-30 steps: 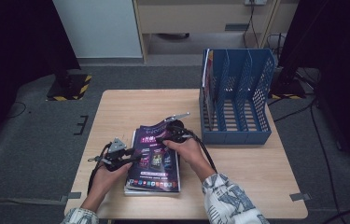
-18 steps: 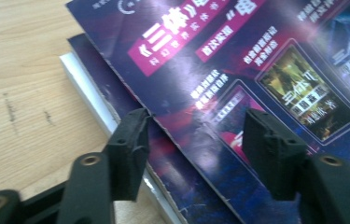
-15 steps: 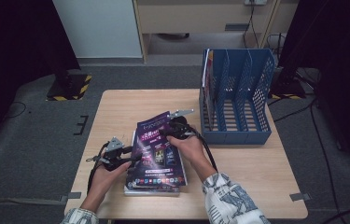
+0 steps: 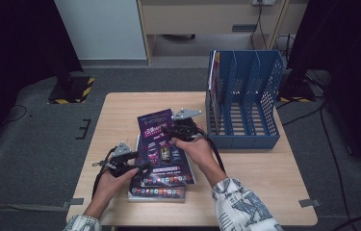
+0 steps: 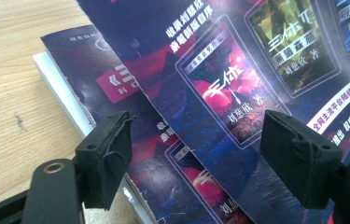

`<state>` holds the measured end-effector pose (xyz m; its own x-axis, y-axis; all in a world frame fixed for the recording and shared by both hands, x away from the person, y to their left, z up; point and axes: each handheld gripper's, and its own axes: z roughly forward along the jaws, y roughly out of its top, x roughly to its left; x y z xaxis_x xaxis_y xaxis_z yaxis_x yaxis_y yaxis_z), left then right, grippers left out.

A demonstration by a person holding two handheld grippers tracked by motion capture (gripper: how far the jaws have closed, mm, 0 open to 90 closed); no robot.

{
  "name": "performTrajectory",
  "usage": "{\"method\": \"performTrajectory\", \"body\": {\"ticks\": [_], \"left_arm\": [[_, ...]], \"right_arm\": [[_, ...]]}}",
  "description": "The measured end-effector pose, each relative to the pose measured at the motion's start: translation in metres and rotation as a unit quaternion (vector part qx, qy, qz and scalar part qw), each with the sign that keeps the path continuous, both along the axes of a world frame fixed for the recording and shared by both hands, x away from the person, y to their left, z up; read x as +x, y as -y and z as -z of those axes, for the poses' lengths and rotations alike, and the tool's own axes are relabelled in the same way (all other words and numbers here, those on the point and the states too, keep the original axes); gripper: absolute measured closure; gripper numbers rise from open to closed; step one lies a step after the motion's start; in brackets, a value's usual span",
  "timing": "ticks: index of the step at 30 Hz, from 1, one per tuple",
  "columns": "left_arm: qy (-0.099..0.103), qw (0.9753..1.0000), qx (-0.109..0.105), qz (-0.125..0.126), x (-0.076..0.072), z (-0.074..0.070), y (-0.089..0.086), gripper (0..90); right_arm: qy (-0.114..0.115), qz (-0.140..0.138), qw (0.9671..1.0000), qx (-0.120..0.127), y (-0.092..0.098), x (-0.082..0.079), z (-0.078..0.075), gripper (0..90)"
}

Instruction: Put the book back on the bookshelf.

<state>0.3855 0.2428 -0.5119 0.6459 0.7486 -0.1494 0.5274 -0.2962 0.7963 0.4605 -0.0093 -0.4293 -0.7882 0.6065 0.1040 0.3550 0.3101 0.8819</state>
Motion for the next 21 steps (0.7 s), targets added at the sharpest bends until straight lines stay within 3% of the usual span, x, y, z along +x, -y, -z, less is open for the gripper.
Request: {"method": "performTrajectory", "body": {"ticks": [5,13,17,21], "left_arm": [[0.001,1.0000,0.000,-0.003,0.001,0.000,0.000,21.3],[-0.002,0.9998,-0.018,-0.003,0.003,0.001,-0.001,19.5],[-0.008,0.9994,-0.029,0.016,0.003,0.001,0.001,24.4],[-0.007,0.9991,-0.034,0.025,0.003,-0.001,0.002,35.2]], "right_arm": [[0.016,-0.011,0.9997,0.014,0.000,-0.004,-0.004,79.9],[0.038,-0.033,0.9979,0.040,0.002,-0.010,-0.013,80.6],[0.044,-0.041,0.9970,0.049,0.002,-0.012,-0.016,81.0],[0.051,-0.045,0.9958,0.061,0.002,-0.013,-0.017,81.3]]}}
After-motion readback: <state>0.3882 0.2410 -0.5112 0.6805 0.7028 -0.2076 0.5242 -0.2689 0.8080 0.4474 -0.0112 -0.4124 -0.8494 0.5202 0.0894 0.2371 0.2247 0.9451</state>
